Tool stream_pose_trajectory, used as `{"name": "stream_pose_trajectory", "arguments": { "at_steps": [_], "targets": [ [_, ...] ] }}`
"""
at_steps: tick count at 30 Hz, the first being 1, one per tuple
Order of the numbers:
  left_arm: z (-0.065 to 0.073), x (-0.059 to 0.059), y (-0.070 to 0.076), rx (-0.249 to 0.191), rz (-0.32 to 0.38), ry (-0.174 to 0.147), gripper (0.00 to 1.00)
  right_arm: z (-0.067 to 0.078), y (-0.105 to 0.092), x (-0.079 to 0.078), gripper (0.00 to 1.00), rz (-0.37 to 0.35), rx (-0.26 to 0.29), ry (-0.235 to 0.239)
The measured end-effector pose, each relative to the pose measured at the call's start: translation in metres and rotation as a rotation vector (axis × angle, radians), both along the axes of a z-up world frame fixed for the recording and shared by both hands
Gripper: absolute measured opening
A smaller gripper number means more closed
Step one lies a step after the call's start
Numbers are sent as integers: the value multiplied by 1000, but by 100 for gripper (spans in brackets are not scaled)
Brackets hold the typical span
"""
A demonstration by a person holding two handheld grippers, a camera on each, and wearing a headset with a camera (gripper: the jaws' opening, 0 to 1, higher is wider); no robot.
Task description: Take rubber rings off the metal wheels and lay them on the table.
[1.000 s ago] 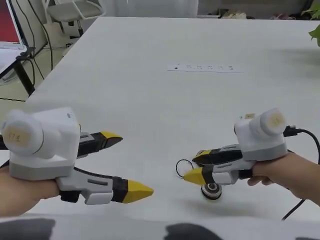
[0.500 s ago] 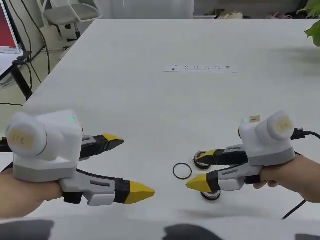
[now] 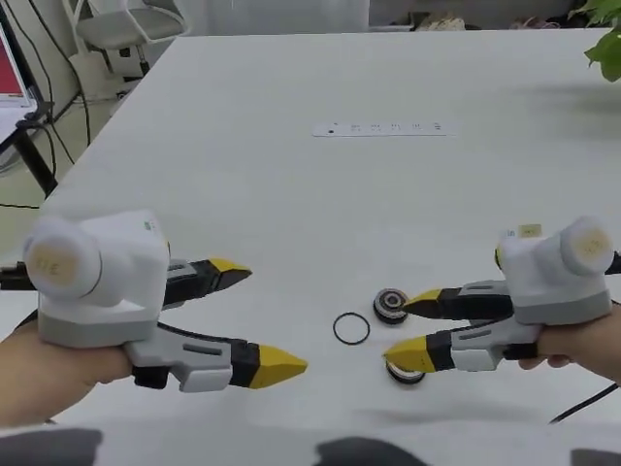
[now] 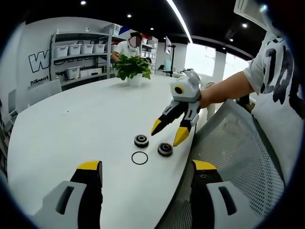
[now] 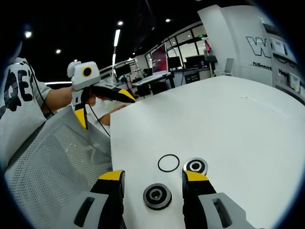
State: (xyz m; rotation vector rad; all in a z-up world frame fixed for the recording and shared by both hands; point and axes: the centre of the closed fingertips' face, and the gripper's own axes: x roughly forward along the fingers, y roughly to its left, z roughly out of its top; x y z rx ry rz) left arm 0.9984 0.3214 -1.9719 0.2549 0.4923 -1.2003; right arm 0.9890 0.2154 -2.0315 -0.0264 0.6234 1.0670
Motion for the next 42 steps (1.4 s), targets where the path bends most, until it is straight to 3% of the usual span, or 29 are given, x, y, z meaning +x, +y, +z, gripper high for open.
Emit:
{"name": "stream_pose_trajectory", "arguments": {
  "at_steps": [13,28,32,36,42],
  "targets": [
    [-6,-2,-22,26,-83,-10,68,-4,-11,-2,45,-40,18,7],
    [-23,-3,-55,37,-161,50,64,-15,-21,-9,41,-82,40,40],
    [-32,-5,-59,61,-192,53,63,-16,-20,-11,40,-81,43,44],
    [-40,-7,-63,66,-207,77,61,-18,-20,-13,38,-79,41,44],
    [-44,-9,-72,69,-230,88,59,-23,-23,-15,36,-79,30,48]
  ]
}}
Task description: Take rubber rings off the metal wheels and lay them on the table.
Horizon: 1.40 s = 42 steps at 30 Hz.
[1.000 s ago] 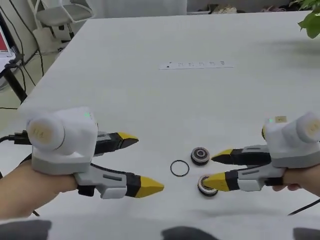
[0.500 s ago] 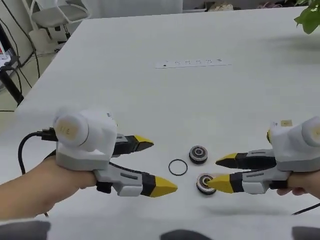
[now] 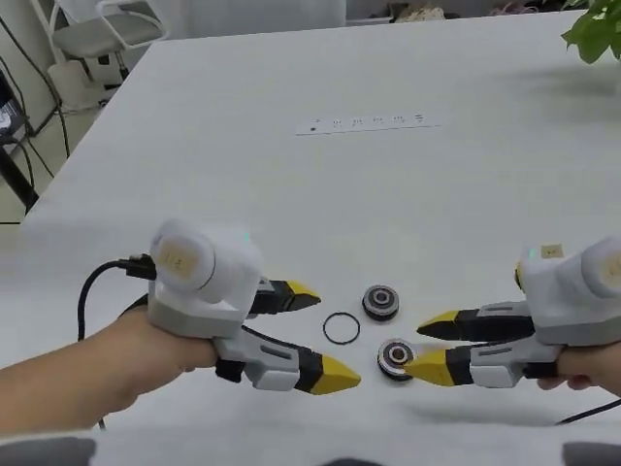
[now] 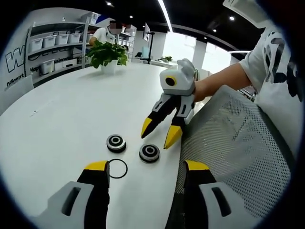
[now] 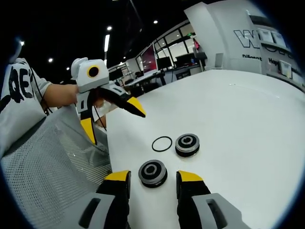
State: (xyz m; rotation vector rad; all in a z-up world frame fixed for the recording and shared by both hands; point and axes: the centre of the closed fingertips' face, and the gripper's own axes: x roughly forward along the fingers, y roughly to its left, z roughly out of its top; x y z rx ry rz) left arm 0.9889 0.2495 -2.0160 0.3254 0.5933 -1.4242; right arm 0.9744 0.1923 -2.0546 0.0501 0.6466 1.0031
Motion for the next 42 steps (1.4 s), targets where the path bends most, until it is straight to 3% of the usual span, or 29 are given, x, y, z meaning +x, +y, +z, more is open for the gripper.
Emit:
{"name": "stream_pose_trajectory", "arguments": {
  "at_steps": [18,42],
  "targets": [
    [-16,-6,-29,-2,-63,13,45,-12,-1,-8,26,25,-31,-24],
    [-40,-14,-50,36,-106,22,27,-25,-7,-3,15,27,-43,-65]
  ]
}}
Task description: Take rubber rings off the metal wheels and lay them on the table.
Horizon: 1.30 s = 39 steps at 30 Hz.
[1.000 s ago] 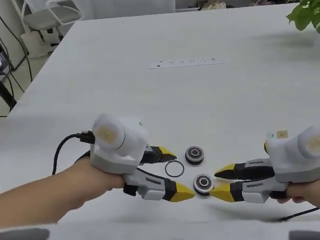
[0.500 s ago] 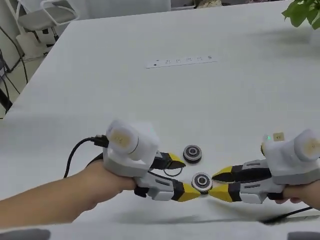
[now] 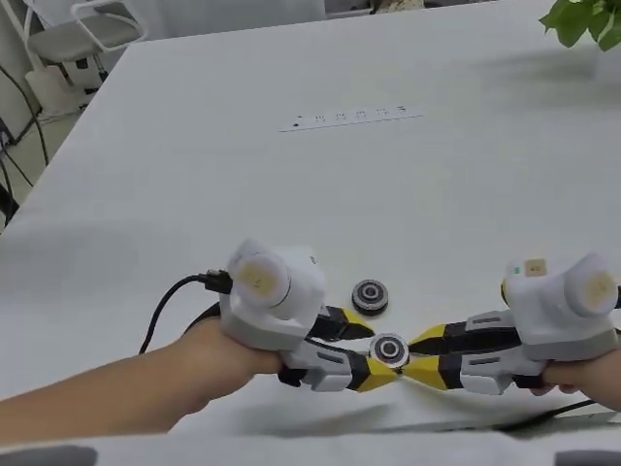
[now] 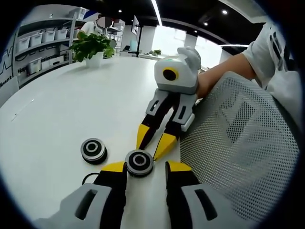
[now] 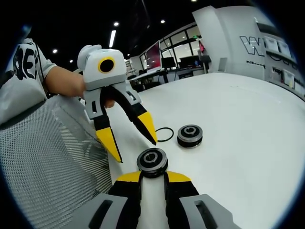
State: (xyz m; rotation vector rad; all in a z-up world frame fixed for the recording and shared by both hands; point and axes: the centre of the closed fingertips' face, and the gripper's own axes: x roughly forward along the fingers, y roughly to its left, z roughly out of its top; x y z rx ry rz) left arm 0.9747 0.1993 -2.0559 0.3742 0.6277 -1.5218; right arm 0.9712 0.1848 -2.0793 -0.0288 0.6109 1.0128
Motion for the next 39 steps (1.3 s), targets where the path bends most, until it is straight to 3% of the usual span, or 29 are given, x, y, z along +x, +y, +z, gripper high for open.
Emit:
{"name": "stream_pose_trajectory", "arguments": {
  "at_steps": [13,18,23,24,27,28,30,31,32,39],
  "targets": [
    [-6,2,-9,7,-5,-15,17,-1,0,0,15,-4,-3,-8],
    [-7,4,-9,17,-10,-65,12,-1,0,-1,14,-4,-6,-9],
    [-8,2,-8,35,-57,-162,10,-2,0,-1,14,1,-12,-18],
    [-8,1,-7,36,-62,-168,10,-2,-1,-1,14,3,-13,-21],
    [-9,4,-8,29,-45,-160,9,-4,-5,2,6,-3,-38,-38],
    [-10,4,-8,27,-43,-163,9,-4,-7,2,5,-20,-28,-13],
    [-11,7,-9,24,-29,-169,8,-4,-6,3,3,-21,-27,-16],
    [-14,9,-6,43,-18,-180,7,-4,-6,3,3,-22,-28,-14],
    [-15,7,-8,30,-31,-190,7,-3,-5,2,3,-18,-34,-17],
    [-17,9,-7,15,-7,-186,7,-2,-4,2,0,-46,-14,22]
  ]
}}
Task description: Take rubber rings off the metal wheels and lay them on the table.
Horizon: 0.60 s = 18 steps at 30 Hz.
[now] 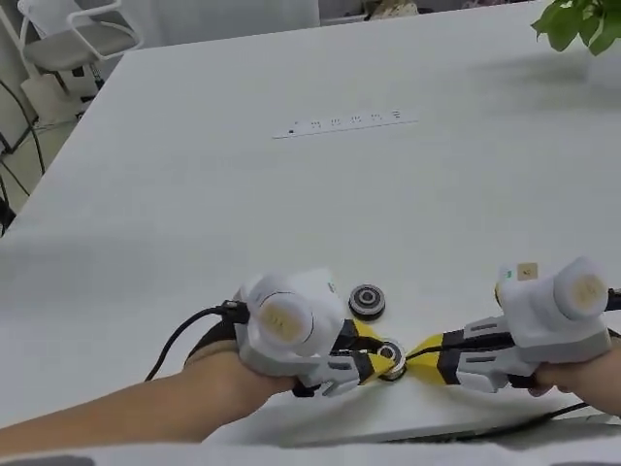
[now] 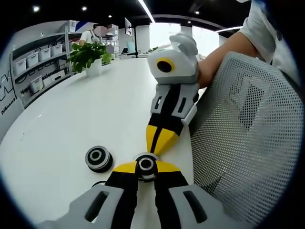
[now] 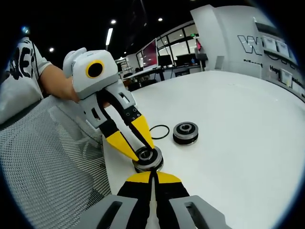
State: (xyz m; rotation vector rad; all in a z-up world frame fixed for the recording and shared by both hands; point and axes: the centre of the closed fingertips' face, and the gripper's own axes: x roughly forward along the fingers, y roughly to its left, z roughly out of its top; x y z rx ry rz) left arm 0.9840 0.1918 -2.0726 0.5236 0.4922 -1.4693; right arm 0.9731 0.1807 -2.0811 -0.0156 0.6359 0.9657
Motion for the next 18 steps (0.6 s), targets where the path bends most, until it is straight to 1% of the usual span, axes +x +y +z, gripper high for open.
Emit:
{"name": "stream_pose_trajectory", "arguments": {
  "at_steps": [3,6,11,14,16,18],
  "targets": [
    [0,1,-1,-7,3,0,7,0,-1,0,0,-19,17,18],
    [2,0,-2,-13,8,-1,7,0,-2,0,0,-30,25,28],
    [1,4,-5,-16,11,-2,7,2,-1,0,0,-40,33,29],
    [0,6,-6,-19,10,-3,7,3,-4,3,0,-66,54,37],
    [-1,8,-8,-20,9,-2,7,5,-7,6,0,-99,83,45],
    [-2,10,-10,-21,8,-2,7,8,-6,6,0,-110,100,50]
  ]
}}
